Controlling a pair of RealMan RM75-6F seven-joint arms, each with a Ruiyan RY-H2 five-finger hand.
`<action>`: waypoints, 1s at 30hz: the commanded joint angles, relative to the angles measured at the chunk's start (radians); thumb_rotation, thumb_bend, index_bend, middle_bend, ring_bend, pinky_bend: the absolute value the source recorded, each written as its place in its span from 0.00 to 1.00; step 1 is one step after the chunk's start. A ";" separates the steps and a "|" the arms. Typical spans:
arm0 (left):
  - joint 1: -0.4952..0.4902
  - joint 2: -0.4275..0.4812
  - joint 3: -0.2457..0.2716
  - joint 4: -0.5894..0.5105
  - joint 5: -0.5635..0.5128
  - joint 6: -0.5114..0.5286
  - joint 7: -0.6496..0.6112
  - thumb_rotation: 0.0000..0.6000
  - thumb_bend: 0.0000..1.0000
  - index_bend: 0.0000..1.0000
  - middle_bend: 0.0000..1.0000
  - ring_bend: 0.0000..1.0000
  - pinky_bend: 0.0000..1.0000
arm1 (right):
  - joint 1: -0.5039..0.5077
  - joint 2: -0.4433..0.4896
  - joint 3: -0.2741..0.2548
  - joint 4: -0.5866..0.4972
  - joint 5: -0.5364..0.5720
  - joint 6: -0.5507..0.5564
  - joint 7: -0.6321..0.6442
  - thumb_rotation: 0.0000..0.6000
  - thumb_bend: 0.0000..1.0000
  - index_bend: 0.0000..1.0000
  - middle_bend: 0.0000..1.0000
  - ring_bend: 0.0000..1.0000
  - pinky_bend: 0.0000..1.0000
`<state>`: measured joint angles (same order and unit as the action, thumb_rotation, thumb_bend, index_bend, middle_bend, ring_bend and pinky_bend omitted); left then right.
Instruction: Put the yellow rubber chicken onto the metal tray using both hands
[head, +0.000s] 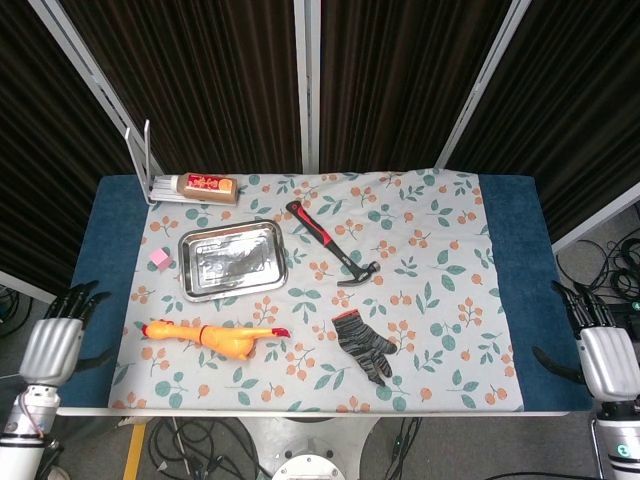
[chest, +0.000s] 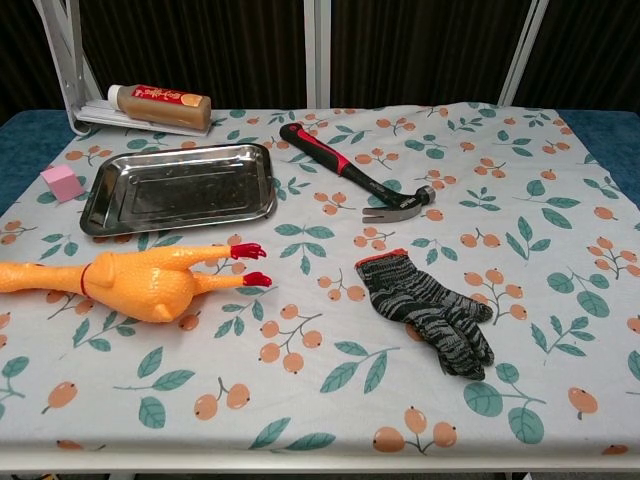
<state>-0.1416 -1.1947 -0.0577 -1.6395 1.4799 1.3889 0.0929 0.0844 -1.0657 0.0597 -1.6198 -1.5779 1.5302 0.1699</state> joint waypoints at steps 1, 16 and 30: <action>-0.059 -0.047 -0.017 0.066 0.022 -0.052 -0.049 1.00 0.20 0.29 0.28 0.18 0.21 | 0.003 0.001 0.000 -0.002 -0.002 -0.002 -0.002 1.00 0.12 0.00 0.14 0.04 0.12; -0.230 -0.189 -0.001 0.153 -0.076 -0.357 0.005 1.00 0.22 0.31 0.32 0.22 0.24 | 0.005 0.008 0.001 -0.017 0.005 -0.011 -0.016 1.00 0.12 0.00 0.14 0.04 0.12; -0.244 -0.273 0.010 0.211 -0.175 -0.398 0.042 1.00 0.21 0.37 0.36 0.26 0.25 | 0.004 0.011 0.001 -0.019 0.008 -0.012 -0.014 1.00 0.12 0.00 0.14 0.04 0.12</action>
<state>-0.3825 -1.4634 -0.0476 -1.4326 1.3092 0.9949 0.1339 0.0888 -1.0550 0.0604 -1.6388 -1.5703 1.5178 0.1562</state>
